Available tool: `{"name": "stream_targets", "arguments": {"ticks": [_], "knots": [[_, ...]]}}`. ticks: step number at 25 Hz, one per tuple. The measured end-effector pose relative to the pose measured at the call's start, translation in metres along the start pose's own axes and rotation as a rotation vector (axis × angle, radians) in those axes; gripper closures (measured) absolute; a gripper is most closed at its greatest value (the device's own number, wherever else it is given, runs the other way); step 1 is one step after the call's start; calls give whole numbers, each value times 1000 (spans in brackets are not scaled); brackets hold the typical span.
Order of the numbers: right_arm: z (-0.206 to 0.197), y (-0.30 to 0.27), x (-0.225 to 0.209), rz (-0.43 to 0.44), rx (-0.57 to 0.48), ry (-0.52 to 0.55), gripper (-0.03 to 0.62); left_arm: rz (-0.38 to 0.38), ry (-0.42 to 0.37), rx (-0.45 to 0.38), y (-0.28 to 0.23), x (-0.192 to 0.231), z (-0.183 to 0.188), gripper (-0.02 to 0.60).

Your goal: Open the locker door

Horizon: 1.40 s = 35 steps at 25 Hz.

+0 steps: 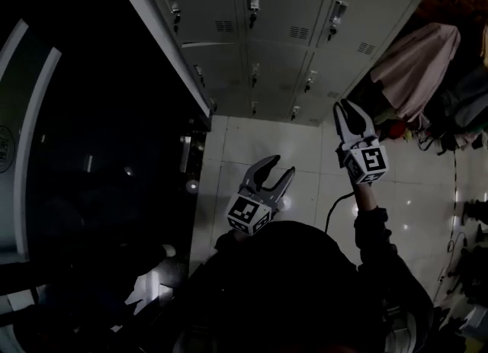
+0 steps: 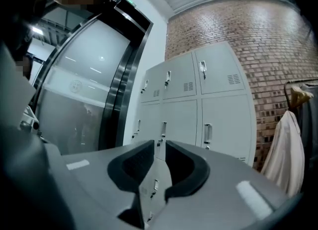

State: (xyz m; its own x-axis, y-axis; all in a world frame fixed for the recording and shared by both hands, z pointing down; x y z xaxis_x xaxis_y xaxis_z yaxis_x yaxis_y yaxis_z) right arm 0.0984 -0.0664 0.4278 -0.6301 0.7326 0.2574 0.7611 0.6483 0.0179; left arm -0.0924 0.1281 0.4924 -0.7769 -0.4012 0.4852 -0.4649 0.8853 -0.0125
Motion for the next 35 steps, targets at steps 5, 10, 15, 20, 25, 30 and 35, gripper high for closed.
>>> {"name": "stream_targets", "arguments": {"ticks": [5, 10, 15, 20, 25, 30, 35], "knots": [[-5, -77, -23, -33, 21, 3, 520, -4, -10, -14, -20, 62, 44, 393], [-13, -137, -33, -33, -4, 1, 520, 65, -13, -39, -22, 115, 59, 394], [-8, -189, -73, -86, 19, 38, 513, 86, 35, -22, -58, 148, 92, 393], [-8, -238, -126, -159, 36, 62, 509, 85, 23, -3, -113, 169, 124, 394], [-28, -274, -169, -212, 41, 39, 485, 49, -12, 38, -186, 187, 138, 394], [-32, -284, -168, -236, 16, 44, 525, 18, -10, 87, -231, 196, 141, 394], [-33, -275, -172, -172, -6, -5, 528, -39, -4, 141, -258, 196, 143, 394]]}}
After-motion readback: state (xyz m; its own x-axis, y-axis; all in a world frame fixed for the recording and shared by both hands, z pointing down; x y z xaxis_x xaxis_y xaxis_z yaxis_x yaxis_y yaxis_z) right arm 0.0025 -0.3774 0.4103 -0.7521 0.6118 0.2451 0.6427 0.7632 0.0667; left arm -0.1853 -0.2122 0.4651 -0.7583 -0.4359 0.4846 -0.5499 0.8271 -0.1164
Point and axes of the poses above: the fingertips, and each gripper's own axes: y backward along the fingers, x to its left, z out of its top, the point moved 10 cm from there along y, backward along the fingers, and after that the axes turned 10 degrees about y, right-handed, at the moved point
